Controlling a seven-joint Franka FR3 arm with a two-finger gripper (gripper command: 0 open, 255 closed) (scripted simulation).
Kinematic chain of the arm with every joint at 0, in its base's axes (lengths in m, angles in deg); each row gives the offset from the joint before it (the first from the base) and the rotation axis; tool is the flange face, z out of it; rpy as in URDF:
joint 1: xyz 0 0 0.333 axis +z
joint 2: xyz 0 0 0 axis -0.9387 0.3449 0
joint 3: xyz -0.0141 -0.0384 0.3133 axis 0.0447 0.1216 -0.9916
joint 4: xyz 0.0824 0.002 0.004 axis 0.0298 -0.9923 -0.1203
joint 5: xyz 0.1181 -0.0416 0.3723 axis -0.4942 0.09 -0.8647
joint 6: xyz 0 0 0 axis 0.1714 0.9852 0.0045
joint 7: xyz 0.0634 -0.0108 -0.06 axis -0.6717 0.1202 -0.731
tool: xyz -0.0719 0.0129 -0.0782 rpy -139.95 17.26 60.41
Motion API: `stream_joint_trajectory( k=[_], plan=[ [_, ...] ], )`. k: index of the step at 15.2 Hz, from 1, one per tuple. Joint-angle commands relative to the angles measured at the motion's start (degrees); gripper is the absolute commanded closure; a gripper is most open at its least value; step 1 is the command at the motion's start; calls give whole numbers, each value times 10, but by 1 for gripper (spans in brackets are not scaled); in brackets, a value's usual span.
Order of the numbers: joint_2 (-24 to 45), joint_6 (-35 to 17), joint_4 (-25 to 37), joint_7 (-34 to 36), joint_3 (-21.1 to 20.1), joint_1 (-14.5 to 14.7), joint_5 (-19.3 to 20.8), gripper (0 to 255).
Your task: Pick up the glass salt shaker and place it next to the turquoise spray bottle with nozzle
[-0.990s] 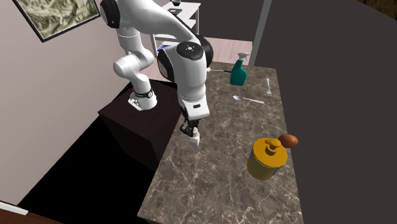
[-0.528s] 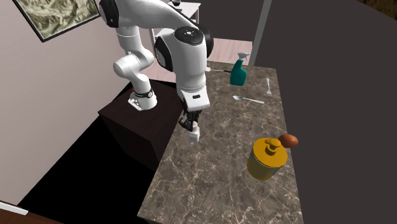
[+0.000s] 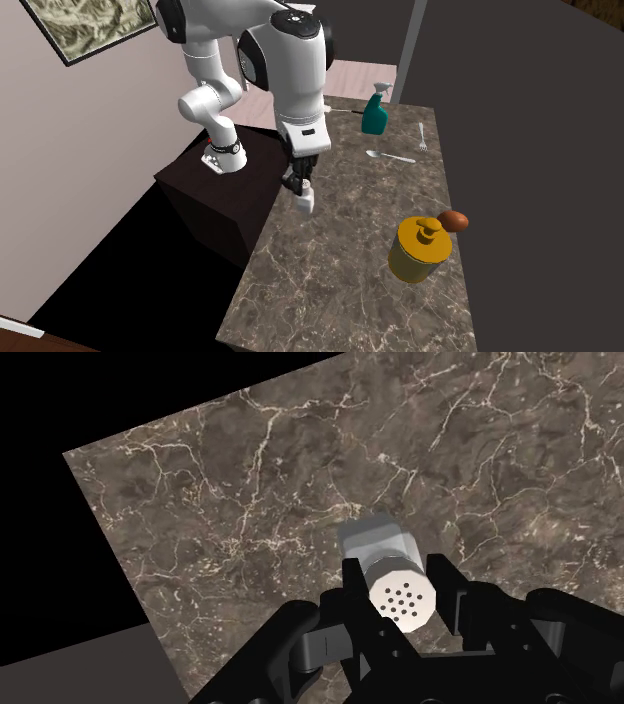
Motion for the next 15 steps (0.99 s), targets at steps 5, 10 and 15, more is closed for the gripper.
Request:
stream_joint_trajectory(
  k=[5,10,15],
  plan=[
    [8,50,57,-1,1,-3,-2,255],
    [18,93,110,-2,2,-6,-5,255],
    [34,139,172,-3,3,-10,-9,255]
  ],
)
